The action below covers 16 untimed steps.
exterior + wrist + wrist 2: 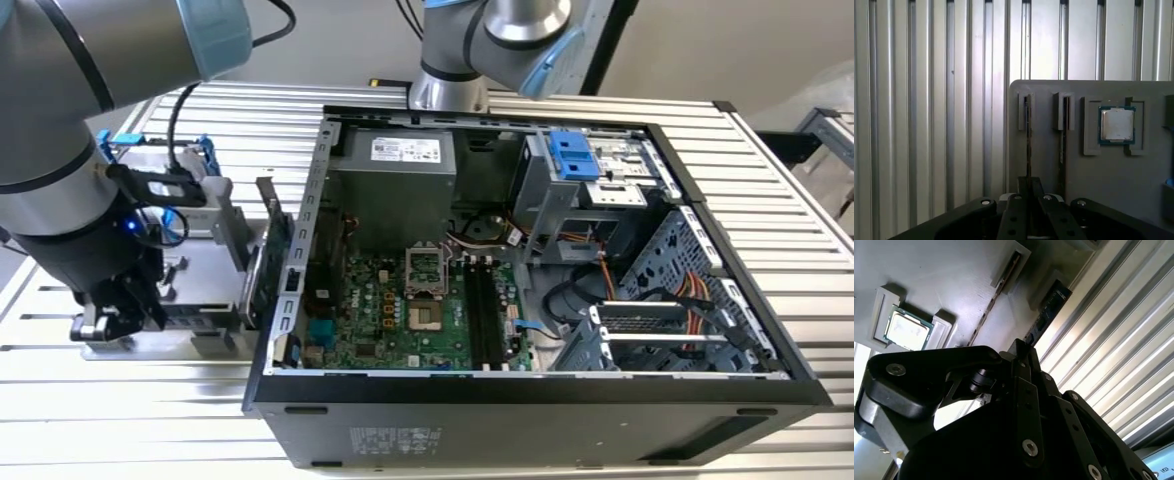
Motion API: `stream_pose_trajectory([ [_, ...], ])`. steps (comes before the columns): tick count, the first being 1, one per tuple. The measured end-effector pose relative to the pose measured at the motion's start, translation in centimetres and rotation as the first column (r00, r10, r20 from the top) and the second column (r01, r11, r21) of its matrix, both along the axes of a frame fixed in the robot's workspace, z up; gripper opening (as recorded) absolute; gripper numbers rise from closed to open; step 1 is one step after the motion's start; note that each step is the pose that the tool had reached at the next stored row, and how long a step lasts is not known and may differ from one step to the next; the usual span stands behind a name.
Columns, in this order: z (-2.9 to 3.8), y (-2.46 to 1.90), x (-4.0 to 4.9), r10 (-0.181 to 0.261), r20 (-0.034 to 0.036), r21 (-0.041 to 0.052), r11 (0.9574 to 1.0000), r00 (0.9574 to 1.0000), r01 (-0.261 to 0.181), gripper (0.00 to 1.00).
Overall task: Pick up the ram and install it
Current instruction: 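Pick up the ram and move it above insertion slot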
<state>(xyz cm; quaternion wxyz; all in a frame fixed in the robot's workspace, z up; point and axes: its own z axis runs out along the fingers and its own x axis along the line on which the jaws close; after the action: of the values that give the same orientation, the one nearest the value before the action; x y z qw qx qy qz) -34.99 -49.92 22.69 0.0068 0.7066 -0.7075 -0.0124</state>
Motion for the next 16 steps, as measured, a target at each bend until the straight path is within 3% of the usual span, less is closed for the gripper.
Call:
stream_pose_trajectory([
  [16,2.02,0.00,0.00,0.000,-0.0001,-0.0001,1.0000,1.0000,0.000,0.00],
])
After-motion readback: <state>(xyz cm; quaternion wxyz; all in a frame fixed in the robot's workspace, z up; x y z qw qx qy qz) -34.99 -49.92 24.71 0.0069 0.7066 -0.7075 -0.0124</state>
